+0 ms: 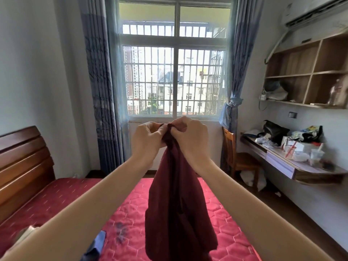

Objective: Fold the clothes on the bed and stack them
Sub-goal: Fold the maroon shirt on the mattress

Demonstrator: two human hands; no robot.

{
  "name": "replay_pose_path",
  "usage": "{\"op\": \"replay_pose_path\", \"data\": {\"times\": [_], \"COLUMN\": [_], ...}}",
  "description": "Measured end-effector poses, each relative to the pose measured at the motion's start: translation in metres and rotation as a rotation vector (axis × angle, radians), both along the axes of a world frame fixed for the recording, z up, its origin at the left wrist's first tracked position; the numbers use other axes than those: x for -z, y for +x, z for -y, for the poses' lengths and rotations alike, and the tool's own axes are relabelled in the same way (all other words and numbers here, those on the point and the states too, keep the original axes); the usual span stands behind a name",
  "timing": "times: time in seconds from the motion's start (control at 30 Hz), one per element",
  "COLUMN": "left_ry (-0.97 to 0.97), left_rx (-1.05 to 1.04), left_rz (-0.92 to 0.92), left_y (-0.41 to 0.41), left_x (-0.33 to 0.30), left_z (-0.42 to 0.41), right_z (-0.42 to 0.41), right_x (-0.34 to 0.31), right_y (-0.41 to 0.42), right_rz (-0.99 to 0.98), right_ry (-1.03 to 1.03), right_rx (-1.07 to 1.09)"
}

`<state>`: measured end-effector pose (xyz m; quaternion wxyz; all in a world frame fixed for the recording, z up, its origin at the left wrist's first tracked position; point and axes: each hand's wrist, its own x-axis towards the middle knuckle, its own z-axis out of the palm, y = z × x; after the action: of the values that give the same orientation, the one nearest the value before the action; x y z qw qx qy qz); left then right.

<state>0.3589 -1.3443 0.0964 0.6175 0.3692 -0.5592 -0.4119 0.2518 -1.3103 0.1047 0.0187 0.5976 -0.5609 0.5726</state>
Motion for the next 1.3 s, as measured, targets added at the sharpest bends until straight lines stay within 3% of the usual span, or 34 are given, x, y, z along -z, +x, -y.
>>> {"op": "replay_pose_path", "data": {"times": [0.23, 0.4, 0.5, 0.63, 0.8, 0.9, 1.03, 1.3], "left_ry": [0.024, 0.099, -0.059, -0.189, -0.265, -0.352, -0.425, -0.551], "left_rx": [0.116, 0.473, 0.480, 0.297, 0.224, 0.204, 0.443, 0.721], "left_rz": [-0.057, -0.103, 0.074, 0.180, 0.381, 0.523, 0.774, 0.897], "left_y": [0.010, 0.026, 0.033, 0.033, 0.064, 0.102, 0.111, 0.099], "left_x": [0.001, 0.004, 0.014, 0.018, 0.015, 0.007, -0.004, -0.029], "left_z": [-0.003, 0.002, 0.007, 0.015, 0.033, 0.045, 0.038, 0.006], "right_z": [0.005, 0.007, 0.007, 0.013, 0.014, 0.007, 0.002, 0.009], "right_x": [0.005, 0.005, 0.005, 0.010, -0.005, -0.018, -0.022, -0.017], "right_y": [-0.002, -0.014, -0.019, -0.022, -0.058, -0.097, -0.121, -0.136], "right_rz": [0.066, 0.166, 0.144, -0.098, -0.605, -0.792, -0.959, -0.995], "right_ry": [-0.019, 0.042, 0.070, 0.121, 0.215, 0.274, 0.248, 0.160], "right_rx": [-0.155, -0.278, -0.388, -0.358, -0.241, -0.227, -0.315, -0.351]}}
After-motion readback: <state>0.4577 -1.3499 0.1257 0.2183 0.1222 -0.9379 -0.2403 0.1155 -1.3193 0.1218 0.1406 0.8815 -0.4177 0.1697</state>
